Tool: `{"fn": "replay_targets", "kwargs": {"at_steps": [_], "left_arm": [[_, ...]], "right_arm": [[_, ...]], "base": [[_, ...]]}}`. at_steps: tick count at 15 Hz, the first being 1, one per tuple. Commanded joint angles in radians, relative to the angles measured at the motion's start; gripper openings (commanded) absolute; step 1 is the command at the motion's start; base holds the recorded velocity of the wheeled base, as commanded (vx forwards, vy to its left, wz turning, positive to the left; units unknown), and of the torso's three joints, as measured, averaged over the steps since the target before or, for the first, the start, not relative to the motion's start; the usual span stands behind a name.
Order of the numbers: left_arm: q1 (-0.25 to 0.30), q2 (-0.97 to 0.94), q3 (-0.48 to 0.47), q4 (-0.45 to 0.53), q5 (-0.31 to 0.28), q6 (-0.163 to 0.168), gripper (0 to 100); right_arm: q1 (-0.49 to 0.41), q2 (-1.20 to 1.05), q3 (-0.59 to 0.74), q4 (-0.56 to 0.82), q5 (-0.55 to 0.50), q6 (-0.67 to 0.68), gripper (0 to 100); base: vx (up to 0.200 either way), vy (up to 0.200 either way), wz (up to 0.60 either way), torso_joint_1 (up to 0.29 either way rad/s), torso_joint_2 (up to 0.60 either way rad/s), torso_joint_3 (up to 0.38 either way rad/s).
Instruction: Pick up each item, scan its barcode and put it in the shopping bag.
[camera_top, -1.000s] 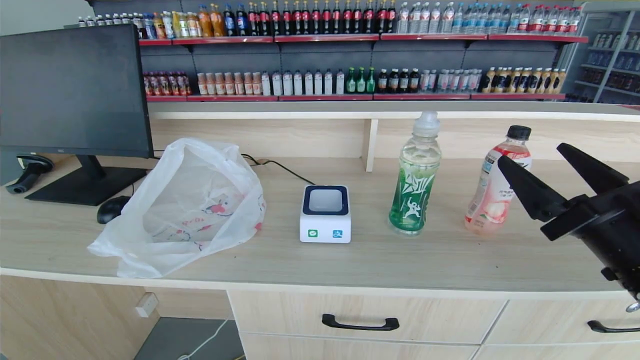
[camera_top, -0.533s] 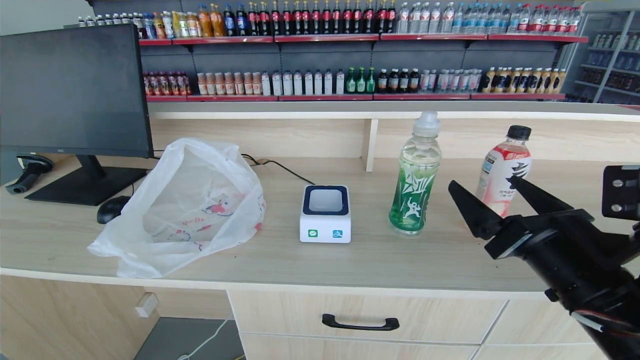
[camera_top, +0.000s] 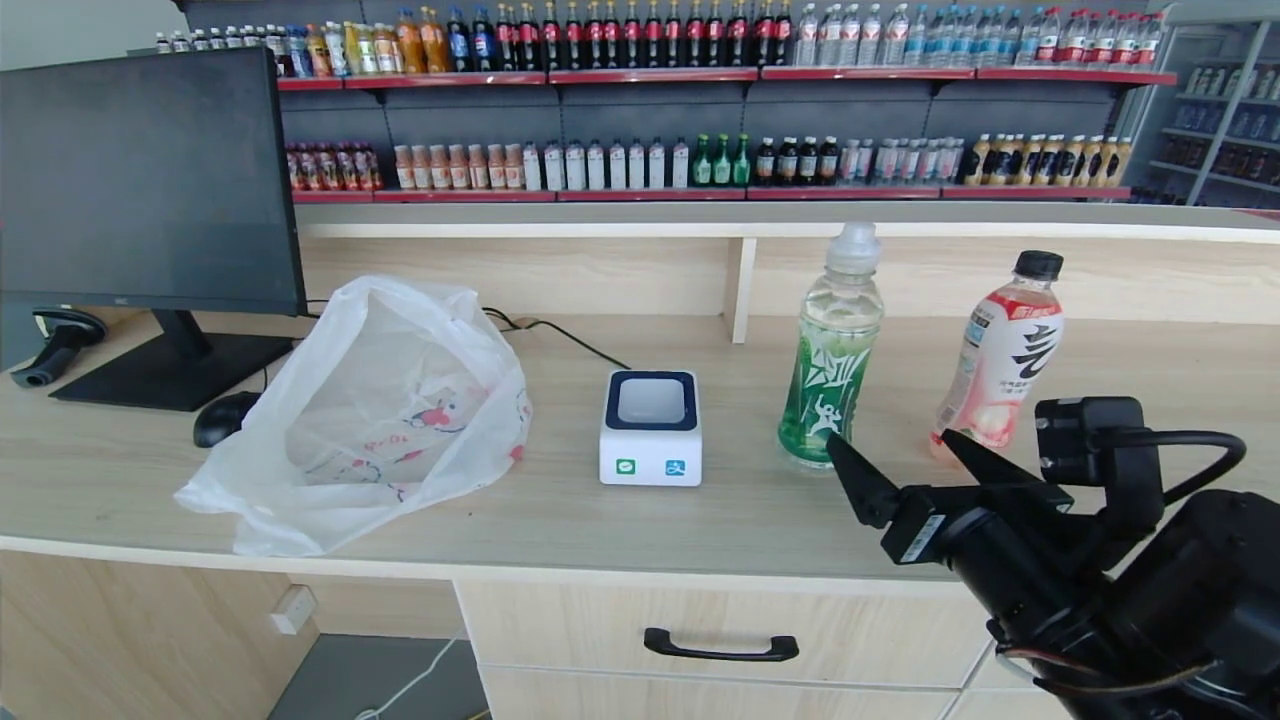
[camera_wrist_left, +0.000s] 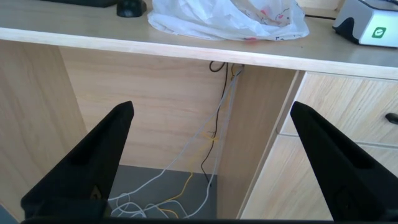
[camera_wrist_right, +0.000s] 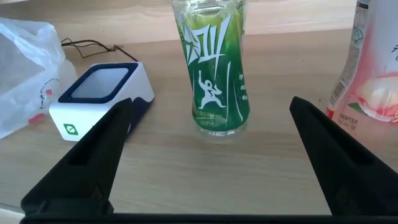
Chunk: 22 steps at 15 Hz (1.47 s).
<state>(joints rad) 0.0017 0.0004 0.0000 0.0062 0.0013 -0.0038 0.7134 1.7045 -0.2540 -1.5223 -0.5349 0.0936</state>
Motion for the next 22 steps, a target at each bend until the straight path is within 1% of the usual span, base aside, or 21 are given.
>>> {"fn": "replay_targets", "kwargs": {"at_steps": [1, 3, 4, 6, 11, 13, 16, 21, 22], "left_arm": [[0.000, 0.001, 0.000, 0.000, 0.000, -0.001, 100], [-0.002, 0.000, 0.000, 0.000, 0.000, -0.001, 100], [0.000, 0.000, 0.000, 0.000, 0.000, -0.001, 100], [0.000, 0.000, 0.000, 0.000, 0.000, -0.001, 100], [0.000, 0.000, 0.000, 0.000, 0.000, -0.001, 100], [-0.002, 0.001, 0.000, 0.000, 0.000, -0.001, 100], [0.000, 0.000, 0.000, 0.000, 0.000, 0.001, 100], [-0.002, 0.000, 0.000, 0.000, 0.000, 0.001, 100], [-0.002, 0.000, 0.000, 0.001, -0.001, 0.005, 100]], "right_arm": [[0.001, 0.015, -0.002, -0.001, 0.003, 0.009, 100], [-0.020, 0.007, -0.001, -0.001, 0.003, 0.009, 100], [-0.054, 0.004, -0.004, -0.002, 0.004, 0.000, 100], [-0.094, -0.003, -0.008, -0.004, 0.004, -0.009, 100], [-0.109, 0.000, -0.013, -0.006, 0.004, -0.014, 100], [-0.160, 0.006, -0.033, -0.009, 0.004, -0.035, 100], [-0.173, 0.014, -0.051, -0.010, 0.010, -0.045, 100], [-0.186, 0.089, -0.134, -0.016, 0.024, -0.046, 100], [-0.203, 0.110, -0.163, -0.029, 0.024, -0.055, 100]], "base": [[0.000, 0.200, 0.00, 0.002, 0.00, 0.002], [0.000, 0.200, 0.00, 0.000, 0.00, 0.002], [0.000, 0.200, 0.00, 0.002, 0.01, 0.002], [0.000, 0.000, 0.00, 0.000, 0.00, 0.000], [0.000, 0.000, 0.00, 0.000, 0.00, 0.000], [0.000, 0.000, 0.00, 0.000, 0.00, 0.000], [0.000, 0.000, 0.00, 0.000, 0.00, 0.000], [0.000, 0.000, 0.00, 0.000, 0.00, 0.000], [0.000, 0.000, 0.00, 0.000, 0.00, 0.000]]}}
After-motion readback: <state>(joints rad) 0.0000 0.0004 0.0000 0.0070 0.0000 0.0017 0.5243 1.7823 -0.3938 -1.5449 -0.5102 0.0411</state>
